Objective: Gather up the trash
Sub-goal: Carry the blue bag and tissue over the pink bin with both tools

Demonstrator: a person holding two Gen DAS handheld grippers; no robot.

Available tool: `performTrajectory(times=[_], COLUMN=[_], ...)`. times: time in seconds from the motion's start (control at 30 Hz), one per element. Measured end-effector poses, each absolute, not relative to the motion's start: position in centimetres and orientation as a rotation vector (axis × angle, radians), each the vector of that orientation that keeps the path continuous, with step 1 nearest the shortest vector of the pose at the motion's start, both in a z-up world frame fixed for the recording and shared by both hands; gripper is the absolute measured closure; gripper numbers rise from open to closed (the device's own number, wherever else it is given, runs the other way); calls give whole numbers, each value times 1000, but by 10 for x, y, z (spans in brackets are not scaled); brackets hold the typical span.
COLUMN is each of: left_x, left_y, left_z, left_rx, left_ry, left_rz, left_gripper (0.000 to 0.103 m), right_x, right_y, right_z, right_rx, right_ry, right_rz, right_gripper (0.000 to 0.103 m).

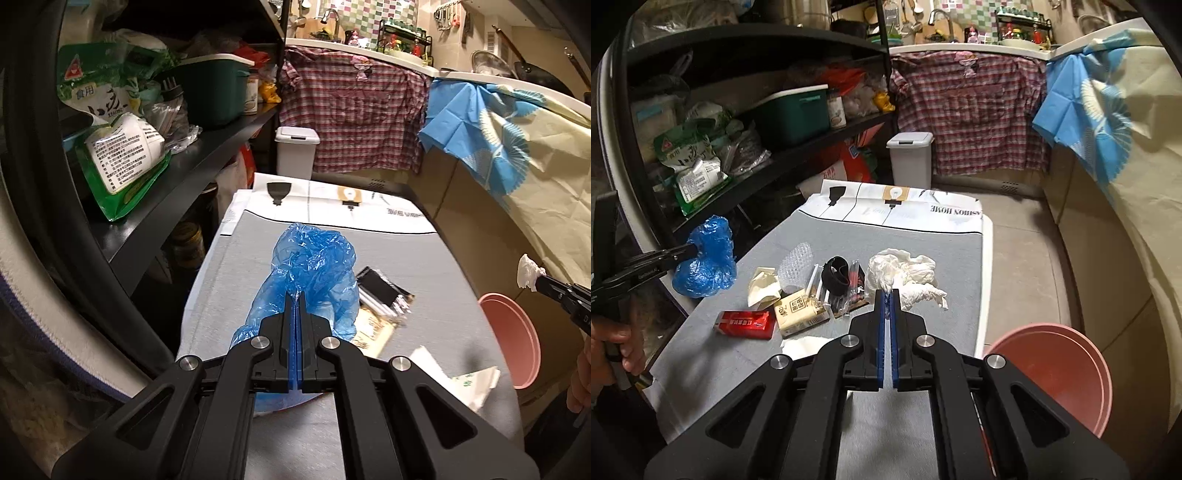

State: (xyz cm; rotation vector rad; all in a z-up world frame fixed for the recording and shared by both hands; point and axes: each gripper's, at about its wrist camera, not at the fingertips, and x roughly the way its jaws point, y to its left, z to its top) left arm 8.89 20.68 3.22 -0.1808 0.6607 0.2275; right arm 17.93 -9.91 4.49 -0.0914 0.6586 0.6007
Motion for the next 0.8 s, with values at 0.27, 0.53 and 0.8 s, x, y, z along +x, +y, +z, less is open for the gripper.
performTrajectory(times=[0.27, 0.53, 0.8], left_x=[77, 79, 93], left_y=[173, 145, 125], left_z=[39, 51, 53], left_rx=[-189, -176, -176], left_ry=[659, 640, 647], left_rz=[170, 130, 99], left_gripper=[103, 103, 103], right_x=[163, 161, 167], right_y=[-133, -160, -182], right_z=[57, 57, 44], right_rx=[-71, -42, 19], right_ry=[628, 613, 621], right_rz=[561, 510, 453], right_gripper=[100, 100, 100])
